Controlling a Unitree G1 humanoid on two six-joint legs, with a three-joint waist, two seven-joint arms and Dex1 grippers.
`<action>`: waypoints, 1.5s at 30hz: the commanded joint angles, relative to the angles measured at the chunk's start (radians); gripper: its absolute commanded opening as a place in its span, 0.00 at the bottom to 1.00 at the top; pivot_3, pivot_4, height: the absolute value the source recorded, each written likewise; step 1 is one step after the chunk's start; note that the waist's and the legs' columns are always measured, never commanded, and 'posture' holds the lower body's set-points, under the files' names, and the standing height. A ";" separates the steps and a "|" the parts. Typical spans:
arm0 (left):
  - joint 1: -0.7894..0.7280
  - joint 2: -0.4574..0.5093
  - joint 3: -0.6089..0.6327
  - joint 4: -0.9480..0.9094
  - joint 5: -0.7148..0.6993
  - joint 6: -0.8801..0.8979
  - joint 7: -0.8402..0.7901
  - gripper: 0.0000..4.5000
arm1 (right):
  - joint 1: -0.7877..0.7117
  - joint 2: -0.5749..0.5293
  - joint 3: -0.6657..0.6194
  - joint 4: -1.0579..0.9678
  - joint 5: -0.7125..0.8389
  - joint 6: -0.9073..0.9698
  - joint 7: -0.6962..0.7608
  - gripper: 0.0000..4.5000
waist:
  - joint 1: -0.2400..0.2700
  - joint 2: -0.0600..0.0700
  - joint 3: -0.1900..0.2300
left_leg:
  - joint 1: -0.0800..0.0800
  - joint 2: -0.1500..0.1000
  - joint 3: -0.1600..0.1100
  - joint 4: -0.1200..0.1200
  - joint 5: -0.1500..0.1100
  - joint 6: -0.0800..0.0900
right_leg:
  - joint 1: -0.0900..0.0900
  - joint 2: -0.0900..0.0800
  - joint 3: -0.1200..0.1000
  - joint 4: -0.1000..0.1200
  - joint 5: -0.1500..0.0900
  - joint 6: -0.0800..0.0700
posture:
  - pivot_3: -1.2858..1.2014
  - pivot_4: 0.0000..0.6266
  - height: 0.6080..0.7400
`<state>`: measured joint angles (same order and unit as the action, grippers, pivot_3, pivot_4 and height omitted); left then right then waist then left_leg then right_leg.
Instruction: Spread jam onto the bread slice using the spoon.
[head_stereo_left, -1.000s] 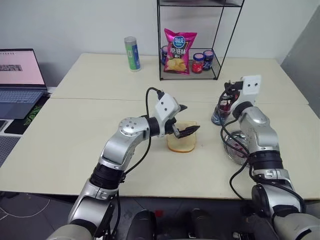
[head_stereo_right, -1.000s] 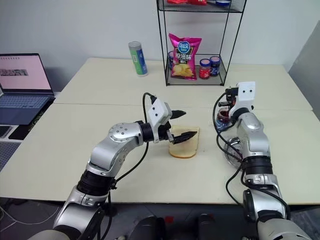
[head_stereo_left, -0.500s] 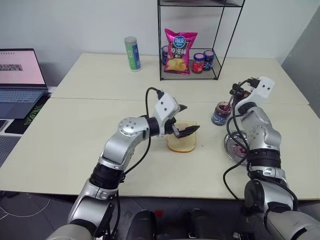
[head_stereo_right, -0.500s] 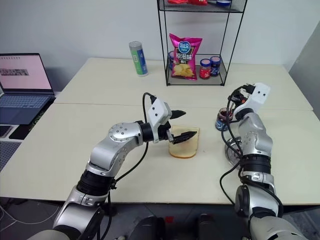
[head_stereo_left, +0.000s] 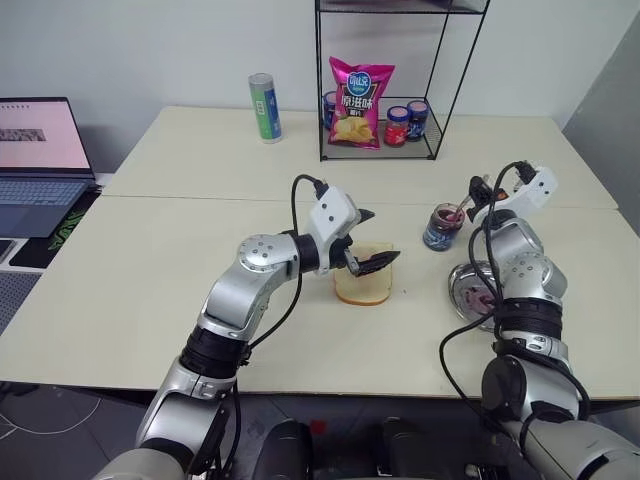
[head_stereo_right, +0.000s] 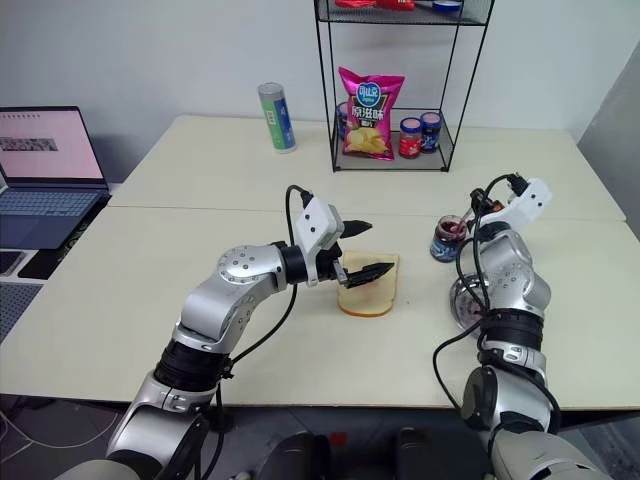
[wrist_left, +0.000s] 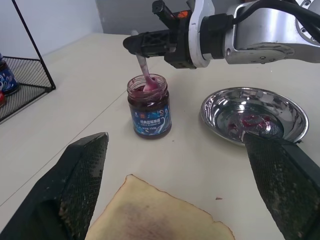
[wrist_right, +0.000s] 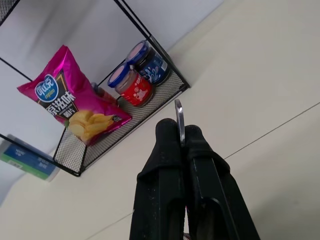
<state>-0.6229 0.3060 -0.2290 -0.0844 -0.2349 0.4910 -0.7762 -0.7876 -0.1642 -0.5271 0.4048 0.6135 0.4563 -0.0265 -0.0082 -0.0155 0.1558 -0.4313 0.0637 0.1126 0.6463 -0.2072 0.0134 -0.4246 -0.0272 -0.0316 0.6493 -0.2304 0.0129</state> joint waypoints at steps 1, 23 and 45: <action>-0.027 -0.006 0.011 -0.017 -0.008 -0.021 -0.002 1.00 | -0.040 0.004 -0.035 -0.029 0.056 0.000 -0.027 0.00 | 0.000 0.000 0.000 | 0.000 0.000 0.000 0.000 0.000 0.000 | 0.000 0.000 0.000 0.000 0.000 0.000 | 0.52 0.24 1.00; -0.055 -0.026 0.036 -0.011 -0.059 -0.036 -0.016 1.00 | -0.055 0.007 -0.133 -0.025 0.166 -0.085 -0.094 0.00 | -0.001 0.000 0.000 | 0.000 0.000 0.000 0.000 0.000 0.000 | 0.000 0.000 0.000 0.000 0.000 0.000 | 0.52 0.24 1.00; 0.052 0.104 0.158 -0.131 -0.194 0.064 -0.067 1.00 | -0.032 0.079 0.085 -0.395 0.359 0.125 -0.043 0.00 | -0.020 0.001 0.001 | 0.000 0.001 -0.001 -0.001 0.000 0.000 | 0.000 0.000 -0.001 0.000 0.000 0.000 | 0.52 0.24 1.00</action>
<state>-0.5997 0.3763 -0.1079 -0.1309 -0.3938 0.5330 -0.8359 -0.8158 -0.0890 -0.5234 0.0983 0.9736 0.5435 -0.1047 -0.0283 -0.0145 0.1564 -0.4313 0.0647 0.1111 0.6449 -0.2072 0.0134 -0.4247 -0.0269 -0.0326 0.6490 -0.2308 0.0125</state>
